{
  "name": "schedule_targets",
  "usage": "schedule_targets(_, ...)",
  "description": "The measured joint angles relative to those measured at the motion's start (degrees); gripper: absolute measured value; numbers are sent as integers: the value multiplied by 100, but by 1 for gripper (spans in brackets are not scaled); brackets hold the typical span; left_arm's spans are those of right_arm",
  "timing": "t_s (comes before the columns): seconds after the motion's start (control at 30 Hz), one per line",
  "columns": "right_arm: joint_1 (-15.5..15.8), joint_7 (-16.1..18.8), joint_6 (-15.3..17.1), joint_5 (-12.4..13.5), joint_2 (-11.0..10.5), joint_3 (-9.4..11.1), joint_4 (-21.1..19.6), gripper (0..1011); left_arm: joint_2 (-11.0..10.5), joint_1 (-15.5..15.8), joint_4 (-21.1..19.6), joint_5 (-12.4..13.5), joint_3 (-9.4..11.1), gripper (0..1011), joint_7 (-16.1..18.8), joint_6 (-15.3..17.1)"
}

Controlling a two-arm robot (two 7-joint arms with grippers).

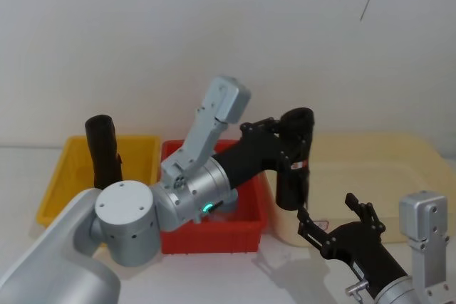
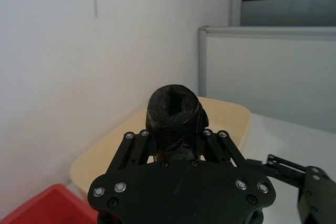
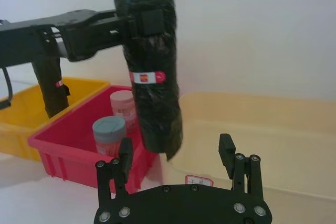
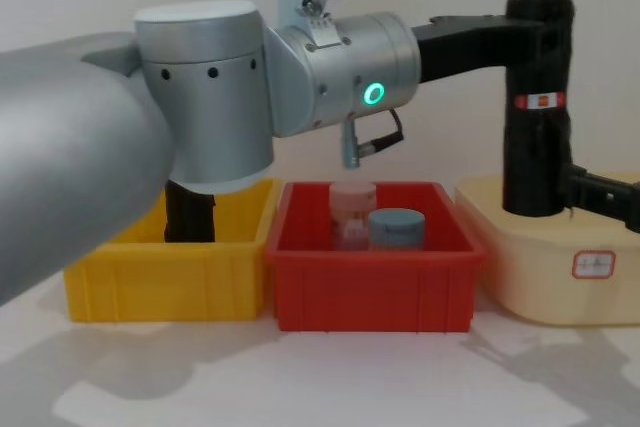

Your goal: Pick up the garbage bag with the one hand and transfer it to the other hand.

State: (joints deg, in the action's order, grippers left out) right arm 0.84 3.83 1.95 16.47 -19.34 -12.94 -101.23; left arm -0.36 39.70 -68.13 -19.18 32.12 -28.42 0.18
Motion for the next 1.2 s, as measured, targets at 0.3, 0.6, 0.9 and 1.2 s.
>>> schedule_targets(0.3,0,0,0,0,0,0,0,1001,93,71,164,-49,137,358,-125,-54)
schedule_targets(0.6,0,0,0,0,0,0,0,1001,125,106,210,-104,250,358,-203,-79)
schedule_targets(0.9,-6,32,12,33,31,25,25,1001,136,117,221,-129,295,358,-238,-85)
schedule_targets(1.2,-146,141,79,102,82,50,133,1001,140,123,226,-141,320,358,-256,-90)
